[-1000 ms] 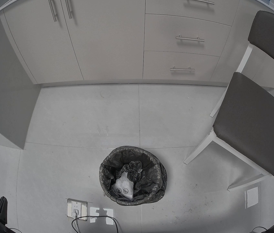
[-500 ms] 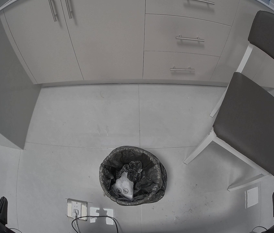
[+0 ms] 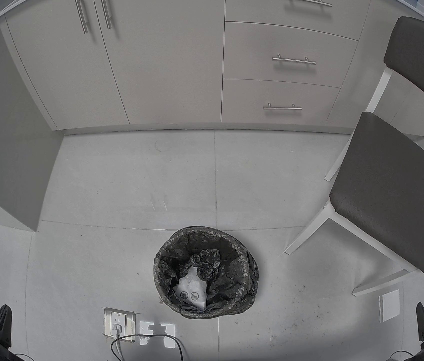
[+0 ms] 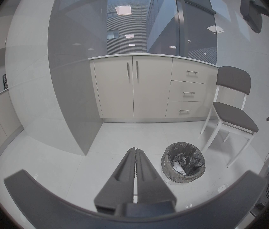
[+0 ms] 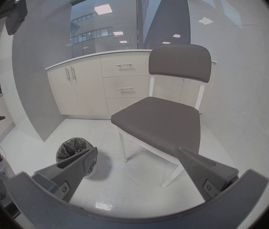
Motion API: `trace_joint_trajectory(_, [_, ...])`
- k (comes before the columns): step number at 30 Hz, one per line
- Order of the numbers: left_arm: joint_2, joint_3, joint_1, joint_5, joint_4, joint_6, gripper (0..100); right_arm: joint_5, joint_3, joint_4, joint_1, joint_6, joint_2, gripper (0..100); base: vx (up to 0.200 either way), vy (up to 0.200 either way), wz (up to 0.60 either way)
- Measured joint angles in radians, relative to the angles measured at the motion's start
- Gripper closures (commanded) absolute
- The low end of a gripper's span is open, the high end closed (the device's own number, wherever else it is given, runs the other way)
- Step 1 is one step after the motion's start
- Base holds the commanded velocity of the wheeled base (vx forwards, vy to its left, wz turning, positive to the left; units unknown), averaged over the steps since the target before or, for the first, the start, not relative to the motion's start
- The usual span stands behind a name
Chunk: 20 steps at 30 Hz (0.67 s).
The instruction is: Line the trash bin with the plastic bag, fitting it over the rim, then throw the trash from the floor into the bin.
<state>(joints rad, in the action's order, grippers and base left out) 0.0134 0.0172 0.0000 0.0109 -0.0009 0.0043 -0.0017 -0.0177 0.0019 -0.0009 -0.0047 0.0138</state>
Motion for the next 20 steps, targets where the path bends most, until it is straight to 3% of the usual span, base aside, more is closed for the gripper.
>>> trace_joint_trajectory(20, [0.001, 0.000, 0.000, 0.000, 0.000, 0.000, 100, 0.000, 0.000, 0.000, 0.001, 0.000, 0.000, 0, 0.000, 0.000, 0.00])
